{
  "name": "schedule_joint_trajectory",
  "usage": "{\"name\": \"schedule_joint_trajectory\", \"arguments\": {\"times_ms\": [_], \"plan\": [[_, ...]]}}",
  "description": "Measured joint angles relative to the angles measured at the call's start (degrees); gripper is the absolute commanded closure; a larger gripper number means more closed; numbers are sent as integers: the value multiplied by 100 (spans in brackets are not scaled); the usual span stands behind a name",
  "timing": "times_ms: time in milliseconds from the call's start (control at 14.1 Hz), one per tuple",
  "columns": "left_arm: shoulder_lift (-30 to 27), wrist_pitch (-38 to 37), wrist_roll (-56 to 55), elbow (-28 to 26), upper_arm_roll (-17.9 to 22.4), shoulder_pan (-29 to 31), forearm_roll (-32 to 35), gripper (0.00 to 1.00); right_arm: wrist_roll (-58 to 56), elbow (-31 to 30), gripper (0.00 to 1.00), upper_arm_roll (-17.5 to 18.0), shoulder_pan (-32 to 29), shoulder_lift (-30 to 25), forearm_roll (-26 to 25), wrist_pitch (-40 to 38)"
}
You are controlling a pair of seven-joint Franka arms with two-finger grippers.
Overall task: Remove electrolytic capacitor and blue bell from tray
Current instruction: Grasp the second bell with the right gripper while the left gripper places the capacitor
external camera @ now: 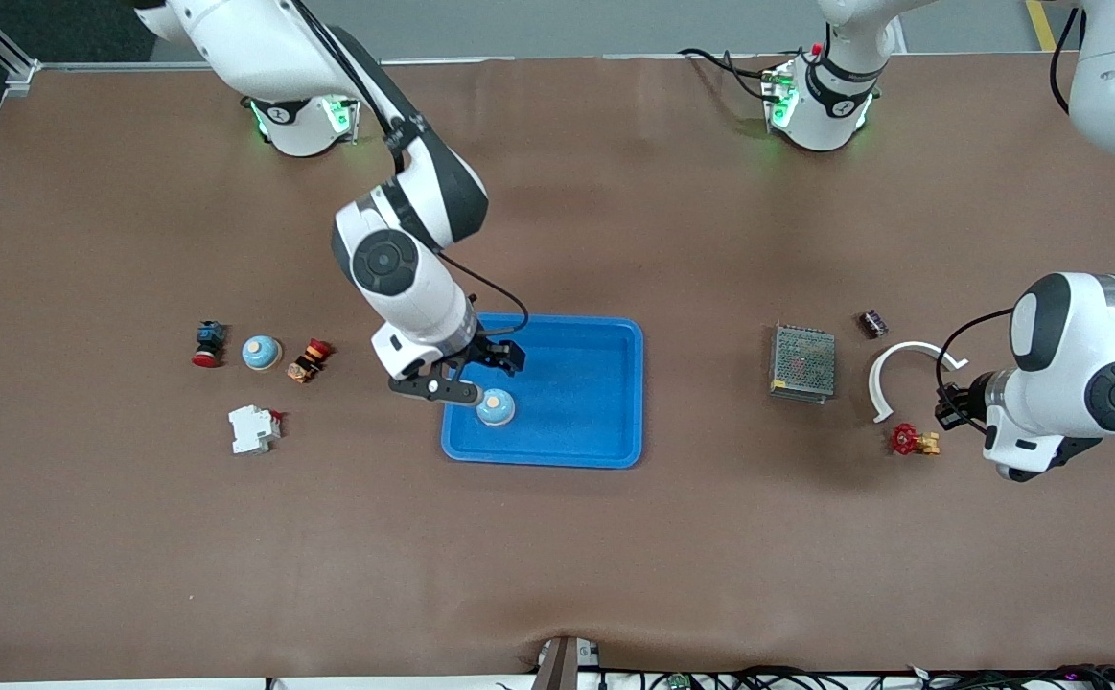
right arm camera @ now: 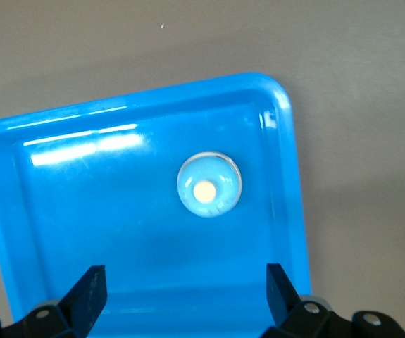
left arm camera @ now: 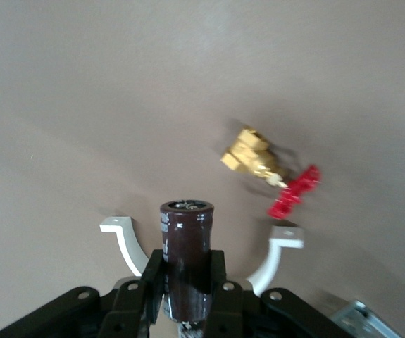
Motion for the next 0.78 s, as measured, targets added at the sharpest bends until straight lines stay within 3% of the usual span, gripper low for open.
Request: {"name": "schedule_joint_trajectory", "arguments": {"times_ms": [355, 782], "plan": [[89, 881, -1, -756, 5, 335, 13, 100, -3, 375, 0, -89, -1, 443, -70, 160], [273, 1188, -228, -891, -6, 361, 13, 100, -3, 388, 0, -98, 0, 819, -538, 457]]}}
